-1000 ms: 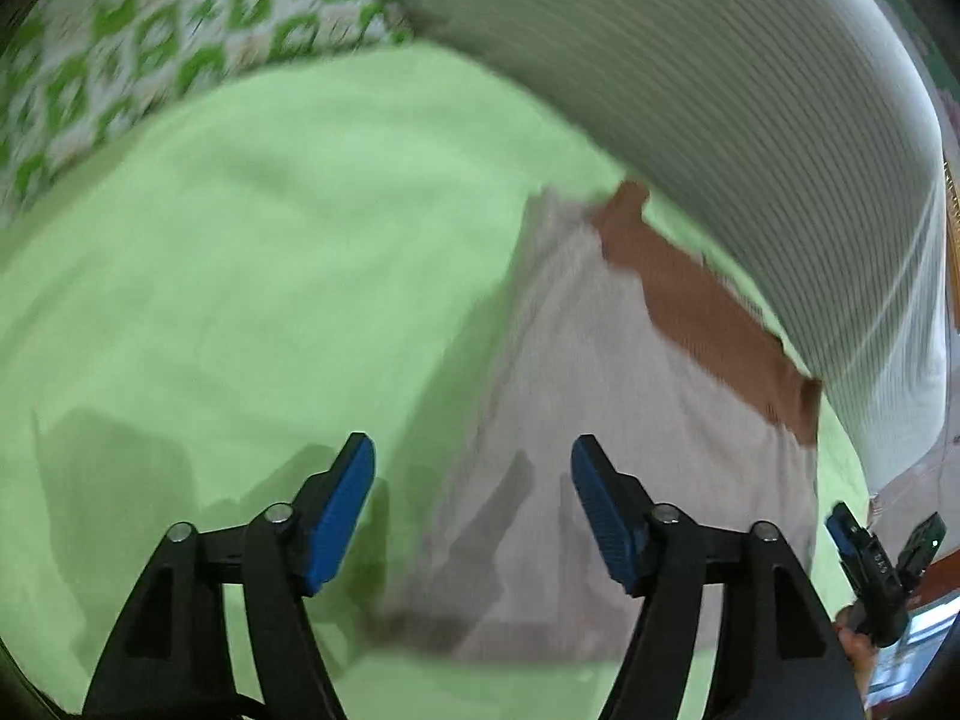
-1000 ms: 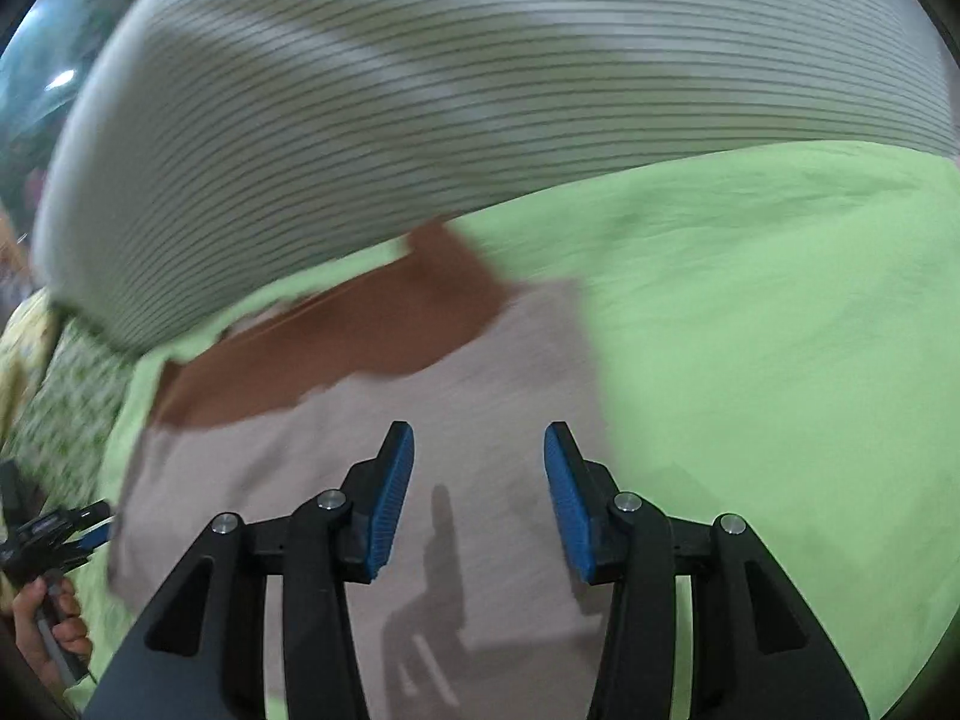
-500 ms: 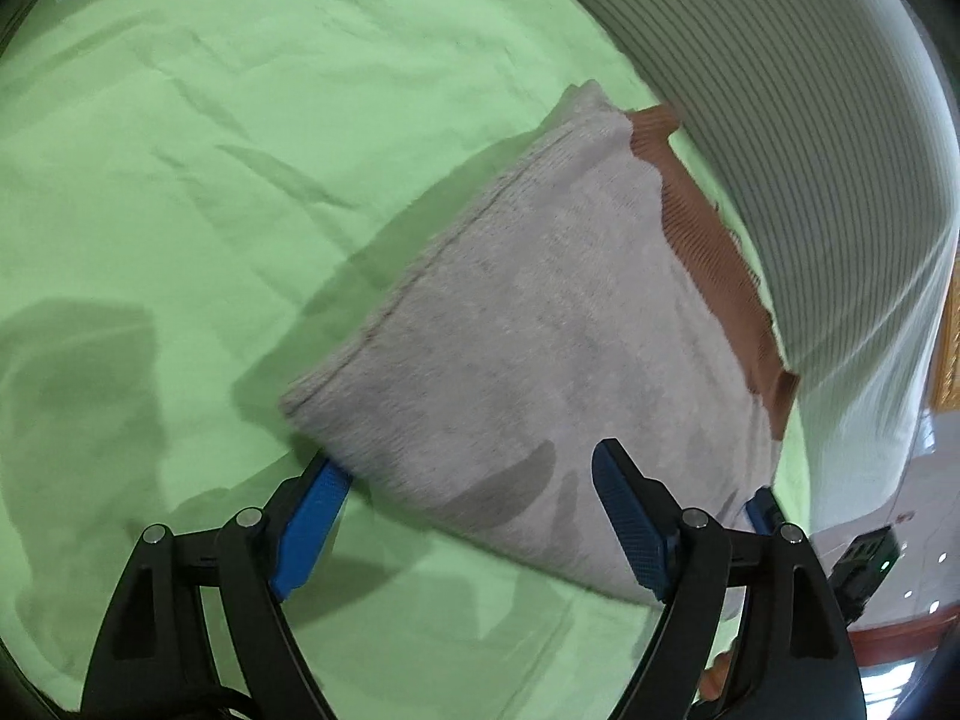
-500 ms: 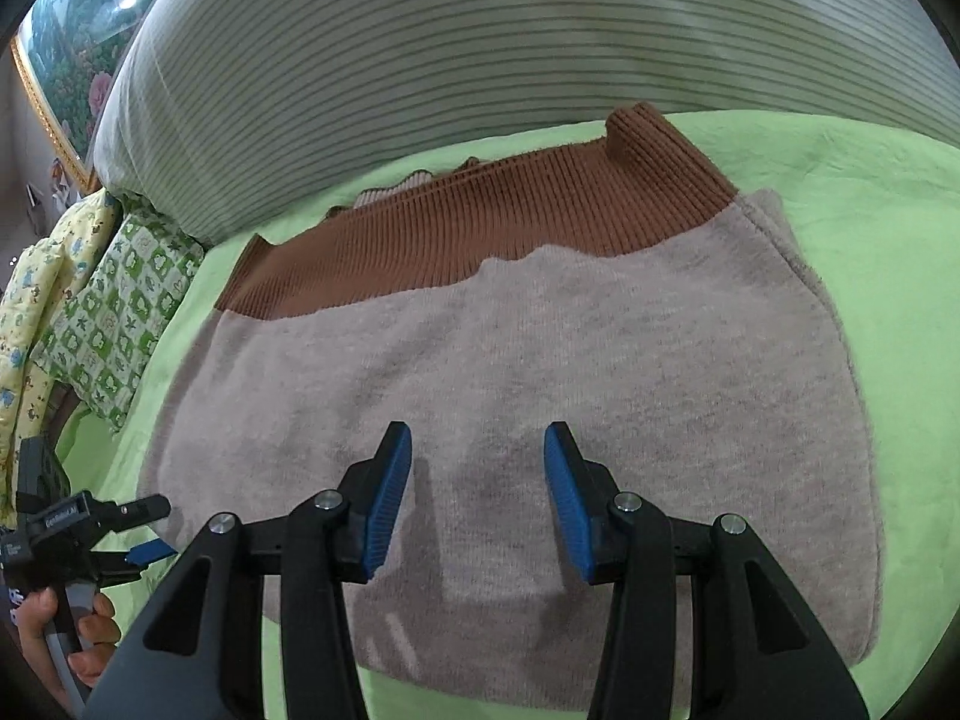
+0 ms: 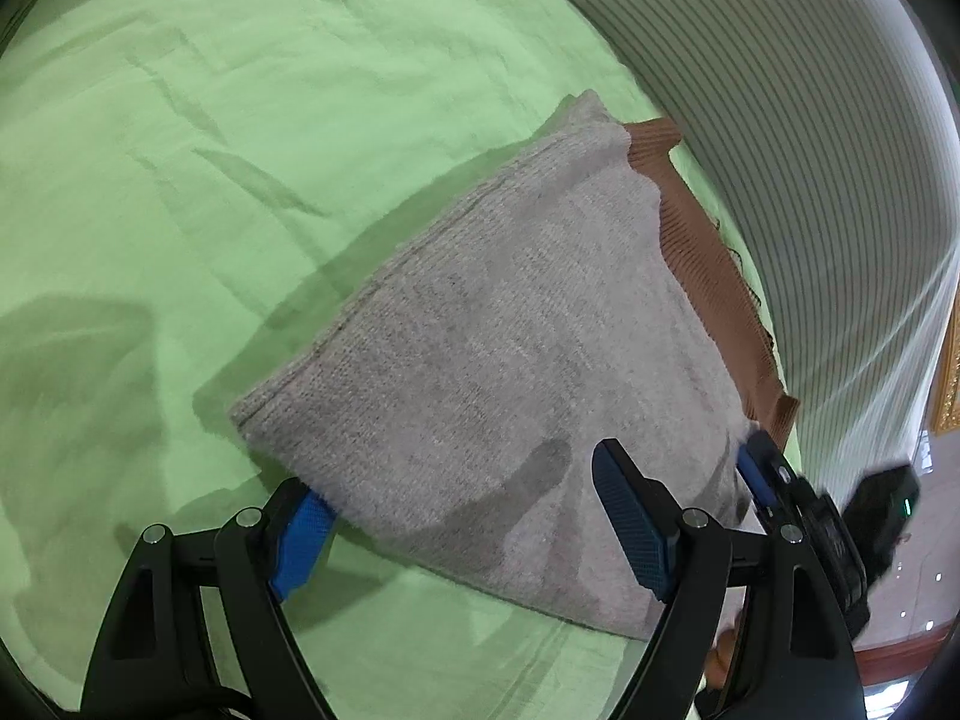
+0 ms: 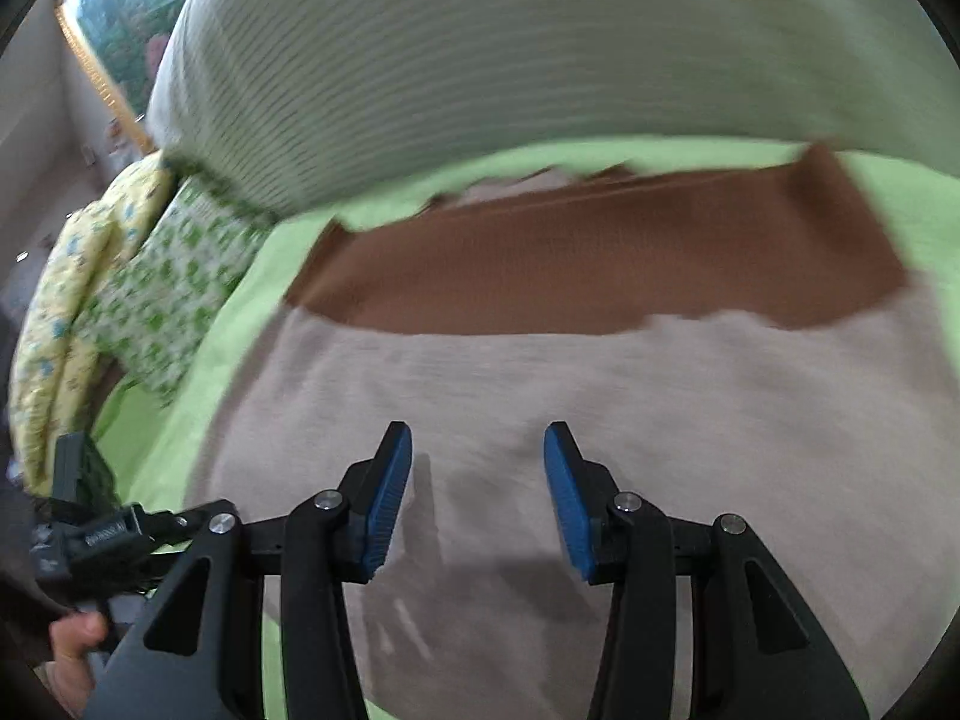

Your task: Fold small clothes

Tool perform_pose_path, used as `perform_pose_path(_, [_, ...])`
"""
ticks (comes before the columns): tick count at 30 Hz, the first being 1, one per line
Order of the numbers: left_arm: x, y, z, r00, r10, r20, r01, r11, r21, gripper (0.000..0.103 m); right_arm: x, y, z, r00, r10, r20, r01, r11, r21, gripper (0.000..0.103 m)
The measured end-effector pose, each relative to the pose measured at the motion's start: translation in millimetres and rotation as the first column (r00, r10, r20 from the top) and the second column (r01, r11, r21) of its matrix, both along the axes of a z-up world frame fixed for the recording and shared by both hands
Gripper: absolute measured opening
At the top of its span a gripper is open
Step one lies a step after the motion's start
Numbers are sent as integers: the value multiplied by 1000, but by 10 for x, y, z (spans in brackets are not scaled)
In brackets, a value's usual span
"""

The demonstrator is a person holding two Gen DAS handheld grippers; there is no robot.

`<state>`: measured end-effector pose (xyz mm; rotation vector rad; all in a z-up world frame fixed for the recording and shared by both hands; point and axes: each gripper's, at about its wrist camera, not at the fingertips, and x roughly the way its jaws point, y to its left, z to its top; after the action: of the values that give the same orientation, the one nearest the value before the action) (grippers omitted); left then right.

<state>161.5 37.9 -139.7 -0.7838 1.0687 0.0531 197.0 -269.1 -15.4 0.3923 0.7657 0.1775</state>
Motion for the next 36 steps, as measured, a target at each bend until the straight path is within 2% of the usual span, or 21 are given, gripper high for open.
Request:
perform_pose_path(1, [-6, 5, -2, 1000, 2, 1, -2, 1000, -1, 82, 132, 22, -44, 999, 17, -28, -18, 1000, -3, 47])
perform_pose_path(3, [-18, 23, -6, 1000, 11, 0, -11, 1000, -10, 82, 307, 0, -83, 999, -20, -49, 18, 998, -53, 47])
perform_pose_path(7, [-24, 50, -27, 999, 45, 2, -45, 998, -34, 83, 428, -217, 38, 982, -188, -8, 186, 976, -113, 47])
perform_pose_path(8, [-23, 51, -28, 999, 54, 5, -53, 998, -38, 83, 402, -282, 76, 975, -223, -4, 221, 971, -91, 47])
perform_pose_path(10, [-23, 46, -27, 998, 63, 18, -63, 997, -41, 83, 239, -391, 147, 967, -254, 18, 254, 967, 1, 47])
perform_pose_path(13, [-29, 41, -25, 996, 78, 31, -77, 996, -45, 82, -85, -408, 192, 964, -262, 34, 262, 965, 0, 47])
perform_pose_path(17, [-27, 39, -4, 994, 95, 46, -92, 994, -53, 81, -501, -519, 109, 956, -294, 5, 294, 955, 30, 47])
perform_pose_path(18, [-25, 38, 5, 994, 95, 55, -92, 994, -54, 78, -575, -566, 80, 952, -305, -7, 305, 952, 39, 47])
perform_pose_path(20, [8, 12, 32, 994, 83, 73, -80, 996, -48, 64, -743, -666, -7, 941, -337, -35, 338, 939, 62, 47])
perform_pose_path(22, [91, -57, 64, 996, 38, 76, -37, 999, -21, 32, -834, -738, -97, 934, -353, -58, 357, 930, 83, 47])
perform_pose_path(23, [127, -98, 95, 997, 16, 74, -16, 1000, 3, 25, -875, -753, -122, 930, -361, -64, 365, 927, 88, 47])
perform_pose_path(24, [145, -125, 124, 996, 1, 84, -2, 1000, 9, 14, -900, -762, -144, 929, -364, -66, 369, 925, 93, 47])
perform_pose_path(26, [150, -194, 241, 992, -30, 120, 27, 999, 25, 12, -923, -758, -193, 933, -353, -67, 358, 930, 85, 48])
perform_pose_path(29, [183, -420, 523, 975, -117, 187, 103, 991, 81, 11, -876, -744, -308, 941, -326, -94, 333, 941, 62, 48])
perform_pose_path(31, [199, -598, 693, 958, -178, 223, 158, 982, 104, 11, -888, -766, -314, 939, -333, -85, 340, 937, 84, 48])
perform_pose_path(34, [231, -953, 922, 919, -283, 276, 257, 958, 129, 11, -950, -836, -285, 934, -350, -71, 357, 920, 160, 49])
perform_pose_path(36, [241, -1242, 1046, 877, -364, 314, 335, 931, 142, 10, -1006, -885, -252, 931, -362, -50, 364, 909, 205, 52])
